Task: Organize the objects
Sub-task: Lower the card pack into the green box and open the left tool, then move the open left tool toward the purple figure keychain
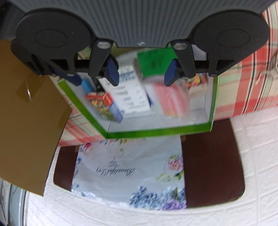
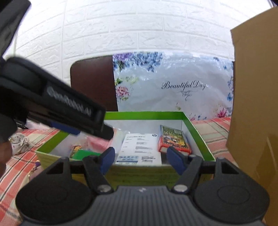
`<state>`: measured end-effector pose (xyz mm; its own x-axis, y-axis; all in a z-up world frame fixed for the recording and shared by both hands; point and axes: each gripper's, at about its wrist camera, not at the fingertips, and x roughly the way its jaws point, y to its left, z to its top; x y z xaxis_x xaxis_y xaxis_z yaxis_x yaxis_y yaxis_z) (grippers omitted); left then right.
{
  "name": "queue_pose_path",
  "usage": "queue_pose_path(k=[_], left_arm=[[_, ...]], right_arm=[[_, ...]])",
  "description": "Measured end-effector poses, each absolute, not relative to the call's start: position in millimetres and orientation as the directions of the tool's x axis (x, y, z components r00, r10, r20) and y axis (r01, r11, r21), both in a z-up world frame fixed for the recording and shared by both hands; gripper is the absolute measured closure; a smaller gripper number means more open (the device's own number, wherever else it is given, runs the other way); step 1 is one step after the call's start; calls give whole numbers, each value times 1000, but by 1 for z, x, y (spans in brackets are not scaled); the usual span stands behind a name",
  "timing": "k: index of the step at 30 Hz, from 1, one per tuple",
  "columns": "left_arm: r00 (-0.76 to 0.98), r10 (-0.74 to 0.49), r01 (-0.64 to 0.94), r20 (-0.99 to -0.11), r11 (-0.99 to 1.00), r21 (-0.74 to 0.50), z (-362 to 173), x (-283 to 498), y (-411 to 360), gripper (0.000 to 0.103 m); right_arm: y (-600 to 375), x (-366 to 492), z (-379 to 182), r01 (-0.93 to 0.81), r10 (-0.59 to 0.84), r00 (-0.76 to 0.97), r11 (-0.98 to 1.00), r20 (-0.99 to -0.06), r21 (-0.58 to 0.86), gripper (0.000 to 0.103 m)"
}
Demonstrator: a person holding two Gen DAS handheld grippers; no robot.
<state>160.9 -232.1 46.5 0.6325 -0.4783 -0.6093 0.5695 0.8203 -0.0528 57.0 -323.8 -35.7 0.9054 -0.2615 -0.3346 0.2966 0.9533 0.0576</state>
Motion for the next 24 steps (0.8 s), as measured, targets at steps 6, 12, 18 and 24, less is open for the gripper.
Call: queue_pose_path(k=[6, 12, 18, 24], left_arm=[[654, -434, 529, -620, 848, -35, 50, 146, -218, 43], [690, -378, 485, -617, 874, 7, 52, 127, -196, 38], [690, -317, 430, -651, 902, 17, 38, 115, -165, 38], [707, -249, 367, -662, 929, 42, 26, 105, -129, 33]], right_arm=[[-314, 42, -24, 279, -244, 905, 959, -348, 53, 34], [-303, 20, -15, 284, -249, 904, 957, -347, 53, 31], [-290, 3, -14, 263, -212, 894, 962, -394, 79, 30], [-270, 0, -13, 224, -157, 891, 968, -427, 110, 30]])
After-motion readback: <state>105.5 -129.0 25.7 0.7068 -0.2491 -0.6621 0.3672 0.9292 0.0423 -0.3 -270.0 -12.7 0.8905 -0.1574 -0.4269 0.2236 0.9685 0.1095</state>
